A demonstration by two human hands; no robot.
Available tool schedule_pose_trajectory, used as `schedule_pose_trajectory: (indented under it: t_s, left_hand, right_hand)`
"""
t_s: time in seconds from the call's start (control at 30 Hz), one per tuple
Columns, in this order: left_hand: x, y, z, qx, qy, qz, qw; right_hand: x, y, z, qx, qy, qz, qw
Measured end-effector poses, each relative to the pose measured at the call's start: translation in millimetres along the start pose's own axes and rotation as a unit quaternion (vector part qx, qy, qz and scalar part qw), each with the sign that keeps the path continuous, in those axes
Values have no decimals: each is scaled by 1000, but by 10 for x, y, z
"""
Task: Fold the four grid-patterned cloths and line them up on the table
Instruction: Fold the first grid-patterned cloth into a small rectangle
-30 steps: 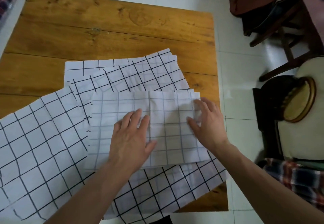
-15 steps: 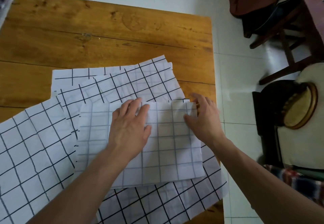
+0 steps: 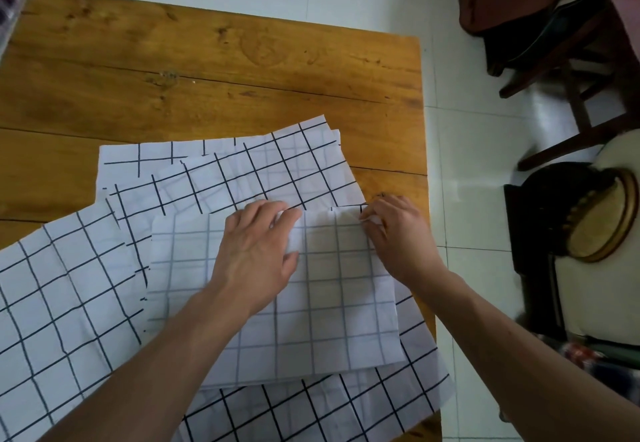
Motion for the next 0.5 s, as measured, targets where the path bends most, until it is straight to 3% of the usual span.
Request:
schedule_pose_trajectory:
  t_s: [0.2, 0.5]
  left_hand:
    - [-14, -13, -51, -15, 22, 3, 1000]
    - [-162, -33, -166, -26, 38, 65, 997]
  right_hand:
    - [16, 40, 22, 0, -14, 14, 1000]
    - [57, 84, 44, 26, -16, 6, 1000]
Point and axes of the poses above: each hand's wrist, its own y-axis towards the middle knuckle, its own x-axis out of the palm, z = x × y, the point moved 8 cm from there along y, towards the middle knuckle, and after that the axes turned 1 degree about z, right-handed, at the moved point
